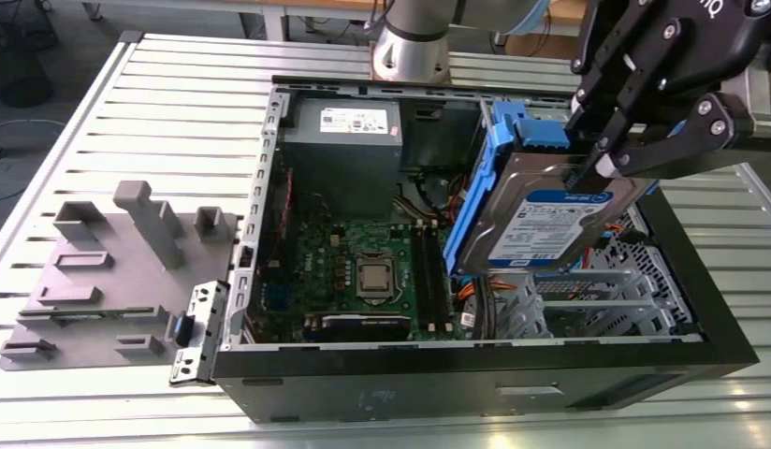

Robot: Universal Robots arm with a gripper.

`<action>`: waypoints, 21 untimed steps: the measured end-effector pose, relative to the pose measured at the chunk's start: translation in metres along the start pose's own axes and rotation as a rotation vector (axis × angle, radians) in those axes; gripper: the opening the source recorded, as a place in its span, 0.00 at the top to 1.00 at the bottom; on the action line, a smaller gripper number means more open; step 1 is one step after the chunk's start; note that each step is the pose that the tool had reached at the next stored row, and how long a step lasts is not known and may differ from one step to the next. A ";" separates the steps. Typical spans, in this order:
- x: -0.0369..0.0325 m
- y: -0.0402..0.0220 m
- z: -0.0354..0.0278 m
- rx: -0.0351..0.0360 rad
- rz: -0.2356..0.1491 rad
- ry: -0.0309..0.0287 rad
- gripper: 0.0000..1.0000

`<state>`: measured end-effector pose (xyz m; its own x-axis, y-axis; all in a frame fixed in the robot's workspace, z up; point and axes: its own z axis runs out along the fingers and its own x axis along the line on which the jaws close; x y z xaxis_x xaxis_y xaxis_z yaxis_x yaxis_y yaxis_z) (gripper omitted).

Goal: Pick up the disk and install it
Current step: 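Pick up the disk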

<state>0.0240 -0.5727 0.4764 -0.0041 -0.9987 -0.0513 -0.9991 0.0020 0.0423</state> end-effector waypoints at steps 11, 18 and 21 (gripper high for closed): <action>-0.0001 -0.0130 -0.0006 -0.0001 0.000 0.0000 0.65; 0.0018 -0.0132 -0.0007 -0.0001 0.000 0.0000 0.65; 0.0040 -0.0132 -0.0007 -0.0001 0.000 -0.0001 0.65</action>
<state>0.0372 -0.5768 0.4763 -0.0041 -0.9987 -0.0513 -0.9991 0.0019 0.0425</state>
